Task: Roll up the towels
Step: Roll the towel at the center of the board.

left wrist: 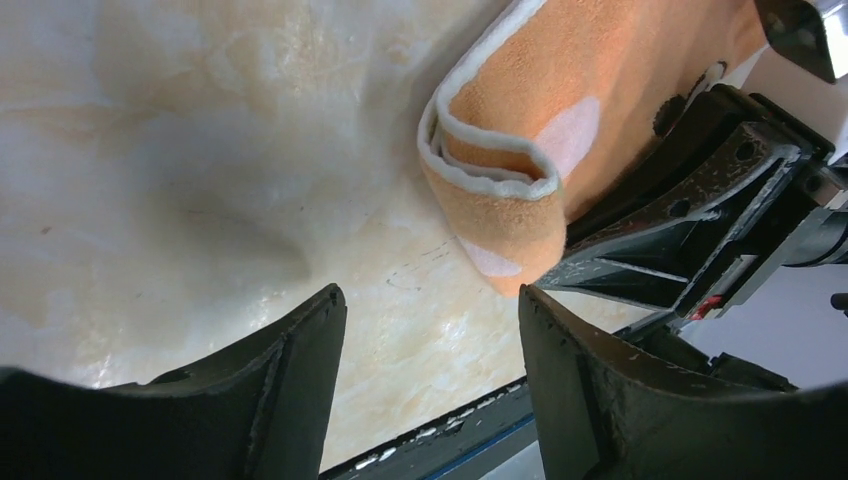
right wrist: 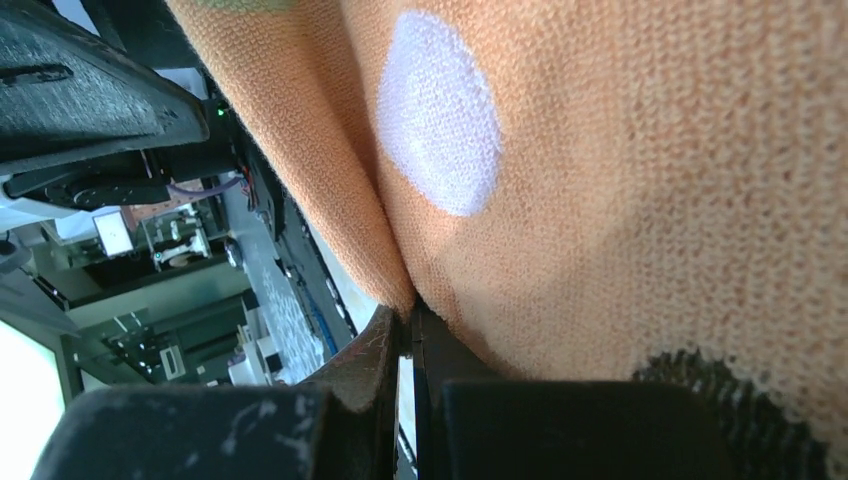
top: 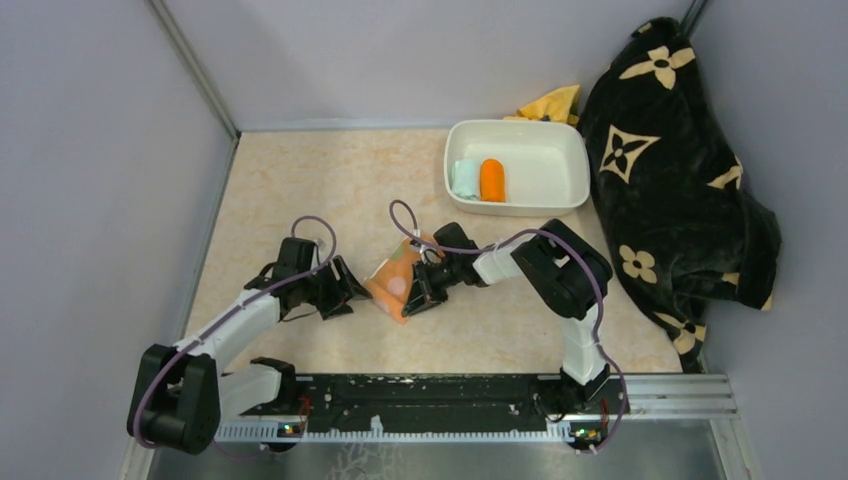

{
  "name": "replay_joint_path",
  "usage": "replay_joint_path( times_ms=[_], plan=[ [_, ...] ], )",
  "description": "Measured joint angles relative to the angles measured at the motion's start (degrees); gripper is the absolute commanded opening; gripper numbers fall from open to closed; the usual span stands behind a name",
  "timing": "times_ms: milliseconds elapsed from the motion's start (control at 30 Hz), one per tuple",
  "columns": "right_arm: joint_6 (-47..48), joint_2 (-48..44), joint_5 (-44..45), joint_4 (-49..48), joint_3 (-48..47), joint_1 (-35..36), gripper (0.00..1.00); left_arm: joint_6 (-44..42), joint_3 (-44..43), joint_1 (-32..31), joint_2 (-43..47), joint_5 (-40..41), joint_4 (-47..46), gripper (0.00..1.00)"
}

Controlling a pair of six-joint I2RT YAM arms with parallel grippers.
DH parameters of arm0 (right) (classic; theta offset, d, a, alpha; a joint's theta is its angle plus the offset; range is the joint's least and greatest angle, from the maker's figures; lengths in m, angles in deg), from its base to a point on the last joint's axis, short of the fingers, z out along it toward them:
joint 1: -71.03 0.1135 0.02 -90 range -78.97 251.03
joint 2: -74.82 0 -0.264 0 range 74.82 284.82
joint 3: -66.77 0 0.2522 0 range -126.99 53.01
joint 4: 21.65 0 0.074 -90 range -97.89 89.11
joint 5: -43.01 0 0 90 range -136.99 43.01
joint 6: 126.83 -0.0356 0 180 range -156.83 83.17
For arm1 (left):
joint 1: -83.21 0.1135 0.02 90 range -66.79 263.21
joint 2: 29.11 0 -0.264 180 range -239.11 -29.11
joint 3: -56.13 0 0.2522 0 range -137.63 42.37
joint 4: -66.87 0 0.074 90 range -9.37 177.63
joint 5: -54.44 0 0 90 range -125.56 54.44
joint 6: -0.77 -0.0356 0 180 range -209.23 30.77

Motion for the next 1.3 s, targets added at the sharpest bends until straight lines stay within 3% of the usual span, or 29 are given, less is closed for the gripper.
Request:
replay_joint_path(
  times_ms=[267,467,567,700,833,1133,1300],
  plan=[
    [2.2,0.9,-0.1,5.2,-3.1,0.0,0.0,1.7,0.3,0.0,-6.1,-3.3,-9.0,0.66],
    [3.6,0.9,0.3,7.9,-4.3,0.0,0.0,3.2,0.3,0.0,-11.2,-2.6,-13.0,0.53],
    [4.5,0.8,0.9,9.4,-5.0,0.0,0.07,3.6,-0.5,0.0,-13.5,-2.0,-14.1,0.44],
    [7.1,-0.9,4.3,13.3,-6.0,0.3,0.21,3.9,-2.7,0.0,-17.4,-2.3,-14.5,0.42],
    [12.1,-5.7,13.3,19.7,-7.1,2.0,0.32,4.5,-3.4,0.0,-19.2,-3.3,-15.4,0.41],
    [23.6,-14.4,42.8,27.8,-10.5,15.8,0.36,4.8,-3.2,0.1,-19.4,-3.6,-15.9,0.41],
    [28.7,-14.6,52.7,27.9,-10.5,21.4,0.39,4.9,-3.2,0.2,-19.6,-4.0,-16.0,0.41]
  ],
)
